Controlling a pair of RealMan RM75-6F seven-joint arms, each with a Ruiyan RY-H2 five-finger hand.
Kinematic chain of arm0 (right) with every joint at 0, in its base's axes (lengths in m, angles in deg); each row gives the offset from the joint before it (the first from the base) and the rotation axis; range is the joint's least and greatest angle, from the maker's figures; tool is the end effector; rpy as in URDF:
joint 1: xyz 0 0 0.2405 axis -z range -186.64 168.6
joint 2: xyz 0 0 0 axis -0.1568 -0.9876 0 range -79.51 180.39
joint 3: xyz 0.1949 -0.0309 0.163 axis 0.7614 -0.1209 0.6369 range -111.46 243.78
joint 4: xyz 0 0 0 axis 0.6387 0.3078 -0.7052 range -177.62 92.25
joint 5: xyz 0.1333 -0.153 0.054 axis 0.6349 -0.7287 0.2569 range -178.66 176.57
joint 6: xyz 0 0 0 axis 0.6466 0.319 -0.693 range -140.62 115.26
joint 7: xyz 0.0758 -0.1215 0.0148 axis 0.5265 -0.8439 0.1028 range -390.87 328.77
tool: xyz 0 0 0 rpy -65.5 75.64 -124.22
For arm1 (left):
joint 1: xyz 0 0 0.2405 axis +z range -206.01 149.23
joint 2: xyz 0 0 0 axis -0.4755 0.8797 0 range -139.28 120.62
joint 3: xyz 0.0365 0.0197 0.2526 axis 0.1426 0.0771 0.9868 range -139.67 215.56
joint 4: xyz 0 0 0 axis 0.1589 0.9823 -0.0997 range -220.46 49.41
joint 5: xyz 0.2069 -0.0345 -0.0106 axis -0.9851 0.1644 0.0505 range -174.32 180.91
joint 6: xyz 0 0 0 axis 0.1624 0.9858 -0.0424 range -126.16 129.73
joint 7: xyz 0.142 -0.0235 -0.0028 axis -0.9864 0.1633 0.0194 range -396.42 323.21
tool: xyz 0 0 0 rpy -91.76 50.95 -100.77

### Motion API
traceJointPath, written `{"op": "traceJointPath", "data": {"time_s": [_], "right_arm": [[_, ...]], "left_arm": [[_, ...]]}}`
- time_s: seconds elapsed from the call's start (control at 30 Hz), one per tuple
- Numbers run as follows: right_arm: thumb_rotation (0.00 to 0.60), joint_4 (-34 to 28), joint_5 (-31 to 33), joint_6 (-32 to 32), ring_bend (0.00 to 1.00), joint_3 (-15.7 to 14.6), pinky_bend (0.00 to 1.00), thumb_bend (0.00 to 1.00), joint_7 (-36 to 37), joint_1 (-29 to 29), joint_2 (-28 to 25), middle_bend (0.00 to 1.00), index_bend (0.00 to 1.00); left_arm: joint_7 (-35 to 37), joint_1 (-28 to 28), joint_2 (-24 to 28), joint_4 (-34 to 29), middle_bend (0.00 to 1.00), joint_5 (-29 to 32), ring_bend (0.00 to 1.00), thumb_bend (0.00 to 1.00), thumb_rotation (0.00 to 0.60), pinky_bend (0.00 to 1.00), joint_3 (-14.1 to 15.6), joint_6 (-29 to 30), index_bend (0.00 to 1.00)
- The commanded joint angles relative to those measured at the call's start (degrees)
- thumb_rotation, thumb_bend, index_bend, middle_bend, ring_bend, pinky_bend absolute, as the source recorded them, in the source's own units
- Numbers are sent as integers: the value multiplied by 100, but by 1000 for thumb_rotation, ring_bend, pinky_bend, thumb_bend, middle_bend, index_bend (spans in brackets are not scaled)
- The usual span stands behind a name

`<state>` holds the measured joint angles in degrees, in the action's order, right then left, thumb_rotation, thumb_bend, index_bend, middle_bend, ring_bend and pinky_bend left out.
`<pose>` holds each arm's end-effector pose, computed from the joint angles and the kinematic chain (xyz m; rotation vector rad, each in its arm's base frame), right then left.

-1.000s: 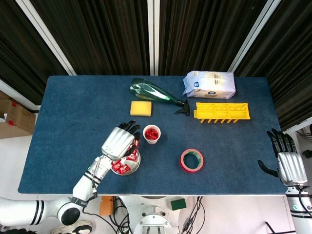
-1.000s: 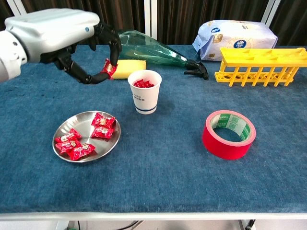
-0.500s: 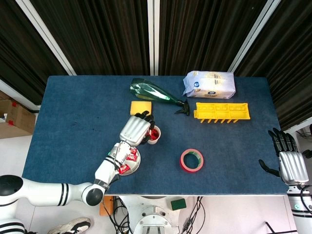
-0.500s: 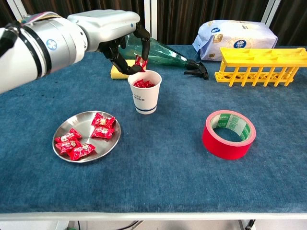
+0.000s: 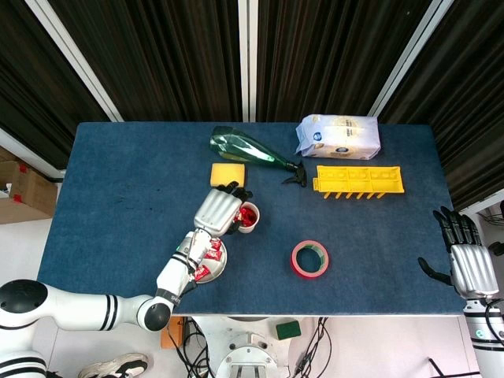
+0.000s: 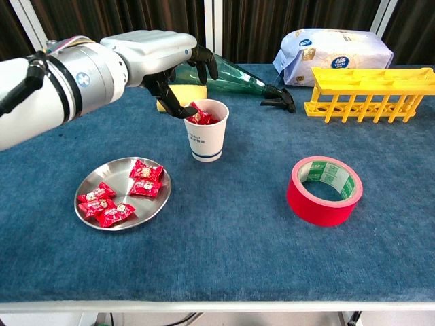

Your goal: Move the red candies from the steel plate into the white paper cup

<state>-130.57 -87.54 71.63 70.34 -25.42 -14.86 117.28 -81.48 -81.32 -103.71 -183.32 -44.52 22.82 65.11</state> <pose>-0.3167 -0.1921 0.1522 1.3670 -0.9357 0.9832 -0.0389 0.3271 -0.0311 -1.9215 -0.8157 -0.9567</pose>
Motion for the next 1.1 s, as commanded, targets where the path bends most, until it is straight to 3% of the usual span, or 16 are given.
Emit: {"op": "traceJointPath", "data": {"time_s": [0.03, 0.27, 0.53, 0.77, 1.1], "right_arm": [[600, -2, 3, 7, 0, 2, 0, 238, -4, 3, 2, 0, 0], [600, -2, 21, -35, 0, -1, 0, 238, -37, -11, 16, 0, 0], [600, -17, 5, -42, 0, -24, 0, 238, -156, -14, 61, 0, 0], [600, -20, -1, -58, 0, -39, 0, 238, -226, -19, 87, 0, 0], [600, -24, 67, -129, 0, -21, 0, 238, -204, -40, 60, 0, 0]], "left_arm": [[24, 122, 223, -322, 265, -198, 142, 287, 600, 321, 171, 177, 262], [49, 662, 821, -1025, 263, -656, 141, 287, 600, 320, 867, 652, 378], [638, 1171, 956, -883, 259, -1264, 141, 287, 600, 320, 1552, 624, 402], [952, 1237, 728, -359, 236, -1818, 130, 291, 600, 308, 1761, 322, 410], [1351, 1382, 350, 383, 236, -2206, 130, 291, 600, 308, 1794, 101, 409]]}}
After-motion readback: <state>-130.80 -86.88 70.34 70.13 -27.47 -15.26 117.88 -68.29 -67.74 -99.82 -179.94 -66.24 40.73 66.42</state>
